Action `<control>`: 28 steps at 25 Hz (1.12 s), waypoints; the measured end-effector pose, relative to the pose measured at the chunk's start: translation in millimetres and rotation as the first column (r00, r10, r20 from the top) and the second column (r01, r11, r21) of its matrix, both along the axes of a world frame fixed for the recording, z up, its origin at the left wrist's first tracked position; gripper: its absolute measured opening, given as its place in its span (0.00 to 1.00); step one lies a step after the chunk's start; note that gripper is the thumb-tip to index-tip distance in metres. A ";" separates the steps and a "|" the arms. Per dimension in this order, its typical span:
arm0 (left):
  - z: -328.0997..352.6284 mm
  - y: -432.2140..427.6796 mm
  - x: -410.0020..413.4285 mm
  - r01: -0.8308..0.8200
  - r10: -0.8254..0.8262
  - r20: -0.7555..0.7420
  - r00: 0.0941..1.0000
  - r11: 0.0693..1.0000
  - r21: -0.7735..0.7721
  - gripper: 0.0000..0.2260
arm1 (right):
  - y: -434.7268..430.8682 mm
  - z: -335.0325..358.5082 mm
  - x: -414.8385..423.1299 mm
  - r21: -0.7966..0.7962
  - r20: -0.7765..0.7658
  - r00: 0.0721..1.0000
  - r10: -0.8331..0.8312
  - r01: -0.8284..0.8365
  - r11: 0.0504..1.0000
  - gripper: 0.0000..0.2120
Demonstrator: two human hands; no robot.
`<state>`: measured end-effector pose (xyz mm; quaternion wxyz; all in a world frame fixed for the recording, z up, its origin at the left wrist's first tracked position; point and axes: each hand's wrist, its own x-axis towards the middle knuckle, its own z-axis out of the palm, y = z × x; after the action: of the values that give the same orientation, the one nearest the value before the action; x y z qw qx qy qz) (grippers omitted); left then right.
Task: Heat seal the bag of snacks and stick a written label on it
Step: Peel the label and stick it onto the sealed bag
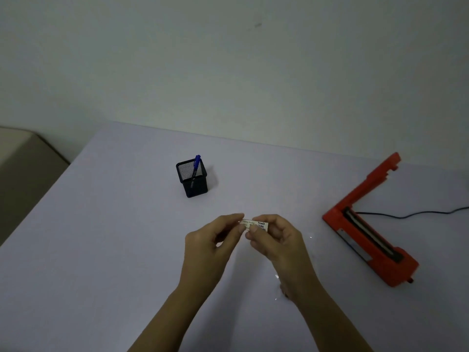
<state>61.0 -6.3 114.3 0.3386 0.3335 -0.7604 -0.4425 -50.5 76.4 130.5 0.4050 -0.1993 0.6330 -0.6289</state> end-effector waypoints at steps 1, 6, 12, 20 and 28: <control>1.3 3.6 0.5 -0.009 0.008 -0.020 1.000 0.999 -0.032 0.10 | 2.7 3.7 0.3 -0.010 0.012 1.000 -0.006 0.006 1.000 0.04; 3.2 18.0 3.4 -0.067 0.051 -0.075 0.996 0.970 -0.234 0.11 | 13.3 13.4 4.5 -0.048 0.039 0.999 -0.016 0.018 0.999 0.04; 10.9 21.8 5.0 -0.058 0.038 -0.113 0.993 0.982 -0.178 0.08 | 17.3 18.7 7.2 -0.071 0.009 1.000 -0.002 0.003 0.997 0.04; 18.3 19.5 3.3 -0.017 0.024 -0.139 0.990 0.999 0.052 0.12 | 17.6 22.1 7.3 -0.074 -0.224 0.975 -0.002 -0.015 0.997 0.07; 17.1 12.1 2.4 -0.038 0.039 -0.118 0.992 0.999 0.008 0.08 | 12.3 22.2 5.2 -0.093 -0.218 0.976 0.016 -0.037 0.995 0.07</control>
<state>63.4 5.8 131.4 0.3906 0.3224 -0.7311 -0.4572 -45.3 88.7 152.7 0.3317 -0.2945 0.6396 -0.6278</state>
